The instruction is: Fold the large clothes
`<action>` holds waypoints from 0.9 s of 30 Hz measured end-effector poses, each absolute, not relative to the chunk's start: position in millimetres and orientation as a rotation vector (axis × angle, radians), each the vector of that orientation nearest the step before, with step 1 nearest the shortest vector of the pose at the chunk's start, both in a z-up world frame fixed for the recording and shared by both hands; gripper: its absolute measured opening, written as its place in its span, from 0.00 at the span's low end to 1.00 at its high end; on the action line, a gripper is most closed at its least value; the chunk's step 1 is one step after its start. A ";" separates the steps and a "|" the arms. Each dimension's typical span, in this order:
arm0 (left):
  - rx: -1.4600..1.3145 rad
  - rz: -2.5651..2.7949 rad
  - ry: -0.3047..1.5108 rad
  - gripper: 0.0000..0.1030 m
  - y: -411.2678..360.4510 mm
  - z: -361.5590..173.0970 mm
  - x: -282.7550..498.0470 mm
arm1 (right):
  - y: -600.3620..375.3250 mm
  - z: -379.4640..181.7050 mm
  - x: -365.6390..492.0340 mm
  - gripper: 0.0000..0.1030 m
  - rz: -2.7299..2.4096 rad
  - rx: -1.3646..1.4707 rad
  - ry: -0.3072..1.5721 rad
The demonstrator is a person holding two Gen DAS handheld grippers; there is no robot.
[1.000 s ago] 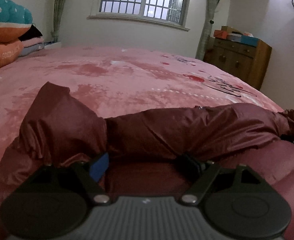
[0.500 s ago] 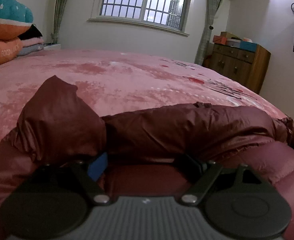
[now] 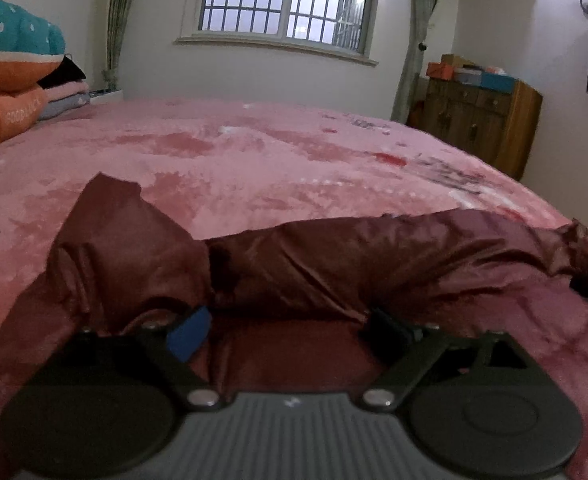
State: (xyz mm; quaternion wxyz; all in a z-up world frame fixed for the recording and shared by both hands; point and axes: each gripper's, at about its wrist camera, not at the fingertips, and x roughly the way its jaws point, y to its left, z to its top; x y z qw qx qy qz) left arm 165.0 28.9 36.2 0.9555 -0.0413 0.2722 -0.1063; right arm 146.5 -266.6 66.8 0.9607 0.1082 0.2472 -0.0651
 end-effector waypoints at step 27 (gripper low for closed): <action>-0.242 -0.100 0.640 0.93 124.4 69.8 -52.2 | -289.7 79.2 -37.0 1.00 -0.314 0.612 0.565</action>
